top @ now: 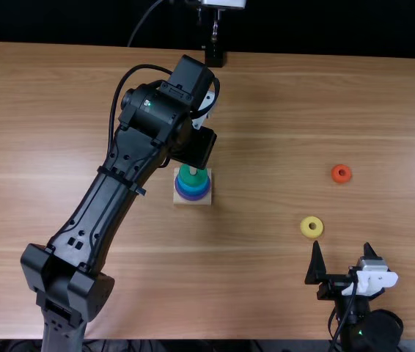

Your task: Build the Hanoi tower: stack the rings onto the peg from bottom to top in this color order: purple, dark blue, light blue, dark green, light green, yellow, orange.

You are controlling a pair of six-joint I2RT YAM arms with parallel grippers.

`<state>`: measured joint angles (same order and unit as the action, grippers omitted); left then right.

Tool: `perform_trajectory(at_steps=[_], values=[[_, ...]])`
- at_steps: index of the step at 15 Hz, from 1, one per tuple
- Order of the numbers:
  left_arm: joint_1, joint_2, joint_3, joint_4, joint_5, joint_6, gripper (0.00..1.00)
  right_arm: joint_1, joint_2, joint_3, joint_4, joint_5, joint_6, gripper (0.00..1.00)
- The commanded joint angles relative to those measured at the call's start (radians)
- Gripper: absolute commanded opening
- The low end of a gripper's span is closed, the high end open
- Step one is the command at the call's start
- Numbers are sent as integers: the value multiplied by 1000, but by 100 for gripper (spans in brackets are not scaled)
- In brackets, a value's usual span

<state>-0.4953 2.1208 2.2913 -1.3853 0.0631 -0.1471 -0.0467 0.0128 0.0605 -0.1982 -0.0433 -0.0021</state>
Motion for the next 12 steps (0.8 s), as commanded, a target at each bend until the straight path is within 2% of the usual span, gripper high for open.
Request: perform_trajectory(at_steps=[1, 12], values=[[-22, 27, 14, -4, 9, -9, 0, -12, -13, -44, -77, -6, -5, 100], [-12, 33, -6, 1, 9, -8, 0, -10, -13, -45, -77, -6, -5, 100]])
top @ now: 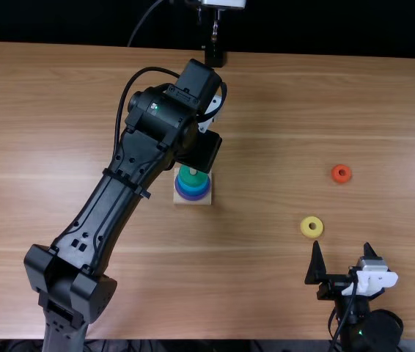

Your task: Build the Hanoi tower: stack the rings onto the peg from bottom to top in this color order: purple, dark blue, light blue, dark green, light green, yellow, orange.

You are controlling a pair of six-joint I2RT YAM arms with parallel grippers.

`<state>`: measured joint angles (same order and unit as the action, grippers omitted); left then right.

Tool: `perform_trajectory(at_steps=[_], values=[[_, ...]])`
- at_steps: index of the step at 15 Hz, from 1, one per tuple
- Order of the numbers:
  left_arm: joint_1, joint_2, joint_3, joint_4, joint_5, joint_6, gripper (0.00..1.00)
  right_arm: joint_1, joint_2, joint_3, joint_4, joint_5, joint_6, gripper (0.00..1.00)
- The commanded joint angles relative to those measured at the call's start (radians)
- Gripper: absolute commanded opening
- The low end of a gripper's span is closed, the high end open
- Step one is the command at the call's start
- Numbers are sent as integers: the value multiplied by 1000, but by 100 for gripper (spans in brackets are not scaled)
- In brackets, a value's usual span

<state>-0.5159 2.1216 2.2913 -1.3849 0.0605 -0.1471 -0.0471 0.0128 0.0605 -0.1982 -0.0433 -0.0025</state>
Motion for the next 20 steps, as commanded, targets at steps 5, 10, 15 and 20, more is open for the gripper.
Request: perform_trajectory(at_steps=[5, 10, 15, 20], values=[[16, 41, -20, -5, 11, -8, 0, -10, -13, -45, -77, -6, -5, 100], [27, 44, -20, 1, 11, 0, 18, -11, -13, -45, -77, -6, -5, 100], [60, 43, -32, -9, 52, 2, 100, -11, -13, -45, -77, -6, -5, 100], [111, -86, -55, 32, 46, 9, 100, -11, -13, -45, -77, -6, -5, 100]])
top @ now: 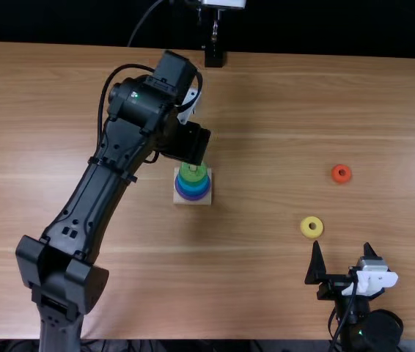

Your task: Build the Hanoi tower: stack the rings onto the peg from bottom to top in this color order: purple, dark blue, light blue, dark green, light green, yellow, orange.

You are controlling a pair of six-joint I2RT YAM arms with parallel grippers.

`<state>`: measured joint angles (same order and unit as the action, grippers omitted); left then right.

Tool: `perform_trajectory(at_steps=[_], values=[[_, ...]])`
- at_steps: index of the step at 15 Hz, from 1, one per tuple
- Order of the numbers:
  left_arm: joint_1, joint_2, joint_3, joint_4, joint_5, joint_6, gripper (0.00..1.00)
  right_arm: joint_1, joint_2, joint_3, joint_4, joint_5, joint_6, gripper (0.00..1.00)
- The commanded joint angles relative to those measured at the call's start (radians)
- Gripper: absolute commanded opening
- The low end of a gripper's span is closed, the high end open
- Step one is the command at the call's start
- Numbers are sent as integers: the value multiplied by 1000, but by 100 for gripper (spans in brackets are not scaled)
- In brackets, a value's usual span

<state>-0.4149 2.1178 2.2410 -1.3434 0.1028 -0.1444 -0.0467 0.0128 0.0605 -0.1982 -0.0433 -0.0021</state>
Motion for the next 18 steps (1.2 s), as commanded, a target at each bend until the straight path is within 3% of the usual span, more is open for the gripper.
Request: perform_trajectory(at_steps=[1, 4, 8, 10, 13, 16, 18], values=[[44, -157, -57, 29, 2, 4, 100, -10, -13, -45, -77, -6, -5, 100], [143, -453, -443, 327, 0, -5, 100, -12, -13, -45, -77, -6, -5, 100], [245, -949, -1178, 1038, -5, -8, 100, -10, -13, -45, -77, -6, -3, 100], [295, -1162, -1434, 1248, -5, -7, 100, -10, -13, -45, -77, -6, -5, 100], [352, -1435, -1650, 1255, -18, 1, 100, -12, -13, -45, -77, -6, -5, 100], [350, -1621, -1810, 1216, -118, 4, 100, -10, -13, -44, -77, -6, -5, 100], [350, -1731, -1890, 1145, -129, 8, 100, -10, -13, -45, -77, -6, -5, 100]])
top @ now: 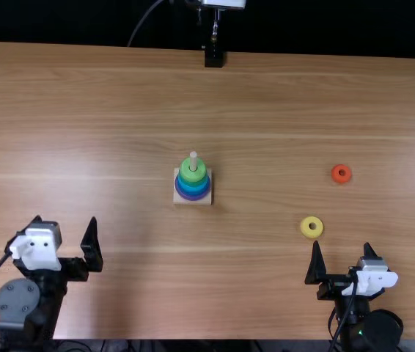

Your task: Build the Hanoi tower: stack the rings onto the peg from bottom to top in this color order: purple, dark blue, light blue, dark green, light green, yellow, orange.

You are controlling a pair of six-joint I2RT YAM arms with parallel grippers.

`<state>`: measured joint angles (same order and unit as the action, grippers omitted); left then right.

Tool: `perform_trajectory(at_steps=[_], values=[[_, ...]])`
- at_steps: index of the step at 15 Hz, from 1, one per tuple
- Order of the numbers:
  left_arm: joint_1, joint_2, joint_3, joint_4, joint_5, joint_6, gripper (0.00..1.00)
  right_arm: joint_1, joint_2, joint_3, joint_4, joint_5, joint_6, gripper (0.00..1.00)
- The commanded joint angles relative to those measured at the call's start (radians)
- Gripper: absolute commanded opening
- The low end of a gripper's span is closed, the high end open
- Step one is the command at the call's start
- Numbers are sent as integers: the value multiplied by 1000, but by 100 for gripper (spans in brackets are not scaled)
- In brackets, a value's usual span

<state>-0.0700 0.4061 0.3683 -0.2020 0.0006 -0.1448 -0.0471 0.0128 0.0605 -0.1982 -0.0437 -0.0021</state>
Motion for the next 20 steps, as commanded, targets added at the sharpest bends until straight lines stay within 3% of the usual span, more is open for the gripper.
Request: perform_trajectory(at_steps=[1, 4, 6, 8, 15, 16, 19, 20], values=[[6, -79, -74, -21, -30, 9, 100, -10, -13, -45, -77, -6, -5, 100], [4, -219, -197, -26, -36, 9, 100, -10, -13, -45, -77, -6, -5, 100], [6, -268, -238, -28, -61, 9, 100, -10, -13, -45, -77, -6, -5, 100], [7, -314, -278, -28, -48, 18, 100, -10, -13, -45, -77, -6, -5, 100], [7, -406, -368, -83, -47, 16, 100, -10, -13, -44, -77, -6, -5, 100], [9, -406, -368, -98, -36, 18, 100, -10, -13, -44, -77, -6, -3, 100], [18, -406, -368, -146, 38, 20, 100, -10, -13, -44, -77, -6, -5, 100], [22, -406, -368, -174, 40, 20, 100, -10, -13, -44, -77, -6, -5, 100]])
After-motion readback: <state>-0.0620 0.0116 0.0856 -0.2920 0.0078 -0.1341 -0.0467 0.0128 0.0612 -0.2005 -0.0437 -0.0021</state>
